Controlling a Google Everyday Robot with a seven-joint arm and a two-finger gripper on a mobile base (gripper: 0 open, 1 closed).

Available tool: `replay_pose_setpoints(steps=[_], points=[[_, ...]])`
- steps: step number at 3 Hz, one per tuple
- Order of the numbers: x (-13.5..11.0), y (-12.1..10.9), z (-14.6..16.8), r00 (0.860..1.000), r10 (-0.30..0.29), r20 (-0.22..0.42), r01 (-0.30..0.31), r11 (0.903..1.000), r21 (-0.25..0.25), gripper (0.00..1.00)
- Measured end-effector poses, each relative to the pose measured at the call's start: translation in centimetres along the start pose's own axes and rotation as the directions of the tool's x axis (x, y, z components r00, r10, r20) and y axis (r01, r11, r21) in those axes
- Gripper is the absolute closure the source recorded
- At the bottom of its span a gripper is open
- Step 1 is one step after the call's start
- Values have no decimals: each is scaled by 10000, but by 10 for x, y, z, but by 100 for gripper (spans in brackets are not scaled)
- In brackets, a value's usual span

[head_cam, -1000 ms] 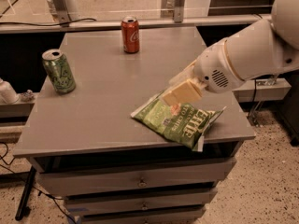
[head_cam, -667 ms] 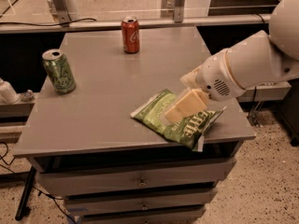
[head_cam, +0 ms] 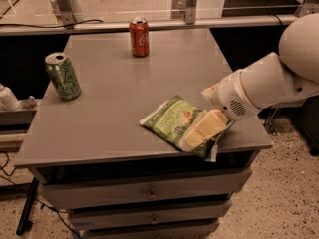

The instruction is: Move green jalapeno chip bag near green can

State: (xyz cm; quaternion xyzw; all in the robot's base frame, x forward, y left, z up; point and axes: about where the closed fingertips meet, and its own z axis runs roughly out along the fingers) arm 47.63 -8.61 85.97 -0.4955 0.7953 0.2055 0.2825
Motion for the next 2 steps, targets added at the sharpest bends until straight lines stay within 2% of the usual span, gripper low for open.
replay_pose_setpoints(steps=[1,2], points=[[19,4,10,9996,-3,-272,-5,9995,-318,19],[20,1,8,9996,-146,-260,136,9992,-377,42]])
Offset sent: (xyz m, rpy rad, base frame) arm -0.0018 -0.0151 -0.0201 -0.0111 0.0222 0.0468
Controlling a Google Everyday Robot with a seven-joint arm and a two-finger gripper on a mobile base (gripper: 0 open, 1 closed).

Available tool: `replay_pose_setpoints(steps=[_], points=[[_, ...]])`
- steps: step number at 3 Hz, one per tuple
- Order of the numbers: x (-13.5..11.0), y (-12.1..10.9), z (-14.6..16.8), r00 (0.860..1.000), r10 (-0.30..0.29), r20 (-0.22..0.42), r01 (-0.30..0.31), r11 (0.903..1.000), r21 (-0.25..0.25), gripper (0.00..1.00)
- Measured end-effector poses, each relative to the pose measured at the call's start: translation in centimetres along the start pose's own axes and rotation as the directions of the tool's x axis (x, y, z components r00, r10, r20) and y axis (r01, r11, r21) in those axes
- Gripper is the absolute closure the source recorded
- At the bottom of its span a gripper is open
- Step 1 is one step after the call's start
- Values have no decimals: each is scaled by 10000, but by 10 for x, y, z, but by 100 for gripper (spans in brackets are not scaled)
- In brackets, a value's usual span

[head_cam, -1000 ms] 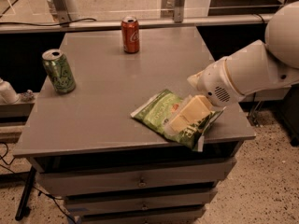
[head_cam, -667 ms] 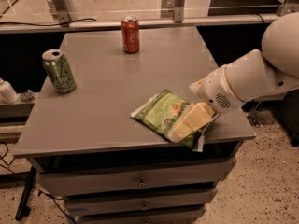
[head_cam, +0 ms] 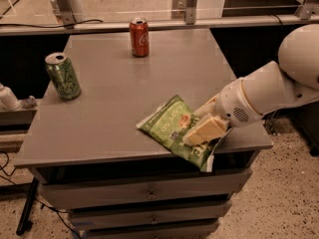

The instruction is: Move green jalapeno chip bag near green can

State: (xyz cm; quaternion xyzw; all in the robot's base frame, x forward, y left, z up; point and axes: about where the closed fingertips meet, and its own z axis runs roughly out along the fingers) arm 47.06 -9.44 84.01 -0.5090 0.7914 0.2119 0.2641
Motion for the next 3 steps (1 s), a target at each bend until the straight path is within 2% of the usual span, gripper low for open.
replay_pose_setpoints(steps=[1,2,3], points=[[-20,-12,-11,9991,-365,197,360,9991,228,65],[-58,-29,-16,9953,-846,463,821,9953,521,88],[-103,-44,-10,9901,-1121,850,1059,9916,740,100]])
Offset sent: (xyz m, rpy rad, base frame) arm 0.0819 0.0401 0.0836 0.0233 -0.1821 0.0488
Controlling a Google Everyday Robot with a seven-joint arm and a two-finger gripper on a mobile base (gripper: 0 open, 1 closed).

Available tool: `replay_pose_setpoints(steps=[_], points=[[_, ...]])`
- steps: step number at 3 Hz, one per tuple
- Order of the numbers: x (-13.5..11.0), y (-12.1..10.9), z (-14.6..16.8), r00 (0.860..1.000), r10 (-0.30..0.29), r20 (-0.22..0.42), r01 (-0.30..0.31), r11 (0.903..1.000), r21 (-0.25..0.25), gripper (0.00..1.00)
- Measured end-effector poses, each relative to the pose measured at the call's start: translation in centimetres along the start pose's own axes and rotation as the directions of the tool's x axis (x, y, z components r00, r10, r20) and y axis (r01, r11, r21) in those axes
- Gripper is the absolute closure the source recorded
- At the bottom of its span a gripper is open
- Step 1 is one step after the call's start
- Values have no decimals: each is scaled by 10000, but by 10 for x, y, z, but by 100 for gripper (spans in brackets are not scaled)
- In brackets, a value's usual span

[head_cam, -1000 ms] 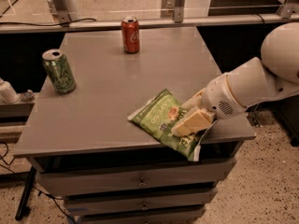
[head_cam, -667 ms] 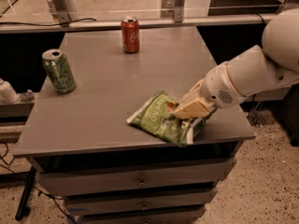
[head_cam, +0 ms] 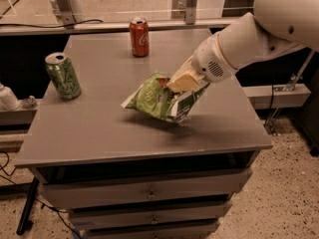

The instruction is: Move green jalapeno chip bag near green can

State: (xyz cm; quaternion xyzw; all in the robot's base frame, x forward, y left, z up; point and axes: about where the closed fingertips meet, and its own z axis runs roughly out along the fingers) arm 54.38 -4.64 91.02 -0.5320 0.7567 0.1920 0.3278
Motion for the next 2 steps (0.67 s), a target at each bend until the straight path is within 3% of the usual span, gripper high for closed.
replay_pose_setpoints(steps=[1,2], points=[[-53,-12,19,9988,-227,442,218,9996,204,100],[-98,-16,49,9971,-296,705,293,9996,56,100]])
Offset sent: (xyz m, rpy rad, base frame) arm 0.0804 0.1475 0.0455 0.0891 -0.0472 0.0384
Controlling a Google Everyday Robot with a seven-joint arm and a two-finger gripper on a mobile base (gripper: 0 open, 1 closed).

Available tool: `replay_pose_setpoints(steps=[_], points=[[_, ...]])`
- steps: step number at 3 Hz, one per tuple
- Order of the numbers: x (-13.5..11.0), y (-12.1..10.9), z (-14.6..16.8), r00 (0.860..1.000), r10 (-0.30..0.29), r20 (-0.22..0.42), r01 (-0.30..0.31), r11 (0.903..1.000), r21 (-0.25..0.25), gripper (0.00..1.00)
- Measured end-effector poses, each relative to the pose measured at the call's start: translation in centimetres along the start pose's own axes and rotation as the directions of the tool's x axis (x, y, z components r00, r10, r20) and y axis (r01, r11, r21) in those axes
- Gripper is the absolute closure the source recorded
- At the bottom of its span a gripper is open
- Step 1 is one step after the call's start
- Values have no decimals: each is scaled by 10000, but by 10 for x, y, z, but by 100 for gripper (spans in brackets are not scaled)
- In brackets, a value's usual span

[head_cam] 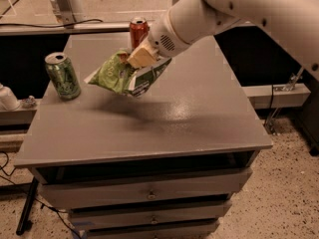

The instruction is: Move green jalapeno chip bag near green can

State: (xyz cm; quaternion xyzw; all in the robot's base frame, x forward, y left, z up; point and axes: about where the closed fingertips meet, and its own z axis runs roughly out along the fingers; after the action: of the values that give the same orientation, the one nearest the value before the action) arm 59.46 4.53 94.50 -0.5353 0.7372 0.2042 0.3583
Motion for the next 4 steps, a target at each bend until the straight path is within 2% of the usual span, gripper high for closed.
replay_pose_setpoints(steps=[1,2,3,4], points=[[-23,9,36,9999,-156,49,158,9987,-478,100],[-33,20,67,9995,-313,11,312,9947,-984,100],[-35,32,88,9985,-544,-112,522,9877,-1475,82],[-34,41,98,9960,-861,-239,805,9807,-1780,59]])
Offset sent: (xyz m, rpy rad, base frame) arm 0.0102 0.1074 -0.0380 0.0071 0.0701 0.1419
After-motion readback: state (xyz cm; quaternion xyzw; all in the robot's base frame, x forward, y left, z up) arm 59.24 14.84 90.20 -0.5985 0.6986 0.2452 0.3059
